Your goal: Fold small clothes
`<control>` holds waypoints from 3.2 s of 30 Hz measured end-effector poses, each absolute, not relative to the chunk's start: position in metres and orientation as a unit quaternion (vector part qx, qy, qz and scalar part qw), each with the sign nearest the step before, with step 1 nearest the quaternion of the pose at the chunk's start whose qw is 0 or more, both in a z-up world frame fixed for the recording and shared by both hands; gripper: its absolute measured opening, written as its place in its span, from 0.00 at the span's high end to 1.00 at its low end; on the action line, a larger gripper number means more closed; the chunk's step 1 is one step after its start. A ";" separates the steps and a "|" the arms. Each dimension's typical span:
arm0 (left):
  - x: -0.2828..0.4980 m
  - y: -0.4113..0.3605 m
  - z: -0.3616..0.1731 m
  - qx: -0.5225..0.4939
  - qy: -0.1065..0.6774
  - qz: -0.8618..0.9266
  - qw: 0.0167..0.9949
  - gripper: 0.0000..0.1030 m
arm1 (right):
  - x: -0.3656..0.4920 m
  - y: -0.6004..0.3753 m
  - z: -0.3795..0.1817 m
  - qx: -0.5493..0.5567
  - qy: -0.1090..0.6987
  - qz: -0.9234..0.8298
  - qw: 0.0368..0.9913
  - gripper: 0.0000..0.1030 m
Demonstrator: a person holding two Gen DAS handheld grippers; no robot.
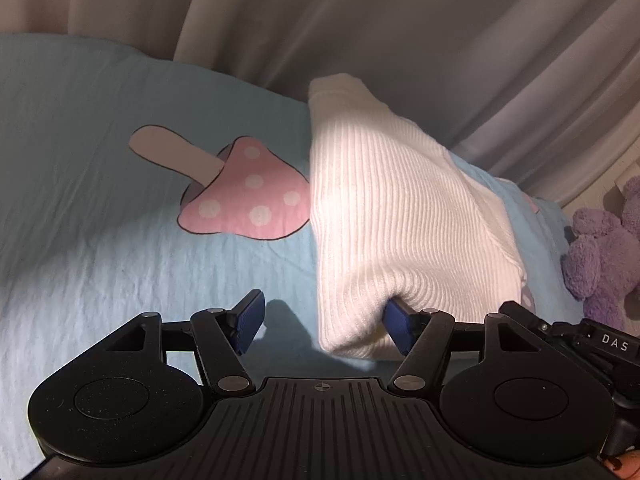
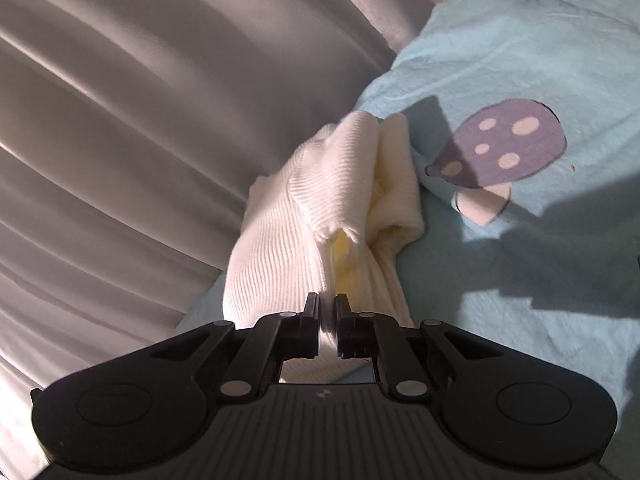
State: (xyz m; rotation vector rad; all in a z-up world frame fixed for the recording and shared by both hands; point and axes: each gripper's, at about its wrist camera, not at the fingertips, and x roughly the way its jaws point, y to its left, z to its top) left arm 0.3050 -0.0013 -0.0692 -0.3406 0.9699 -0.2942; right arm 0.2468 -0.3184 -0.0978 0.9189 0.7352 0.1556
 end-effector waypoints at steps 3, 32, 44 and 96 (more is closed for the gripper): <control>0.303 0.000 -0.071 -0.160 0.462 -0.146 0.860 0.32 | 0.243 -0.320 -0.101 0.445 0.346 0.069 0.823 0.70; 0.296 -0.008 -0.067 -0.118 0.498 -0.149 0.846 0.31 | 0.255 -0.341 -0.108 0.398 0.368 0.102 0.834 0.87; 0.367 0.000 -0.030 -0.145 0.418 -0.063 0.894 0.30 | 0.351 -0.295 -0.040 0.210 0.295 0.112 0.925 0.77; 0.444 -0.001 -0.090 -0.287 0.498 -0.258 0.777 0.18 | 0.377 -0.406 -0.119 0.441 0.411 0.169 0.780 0.63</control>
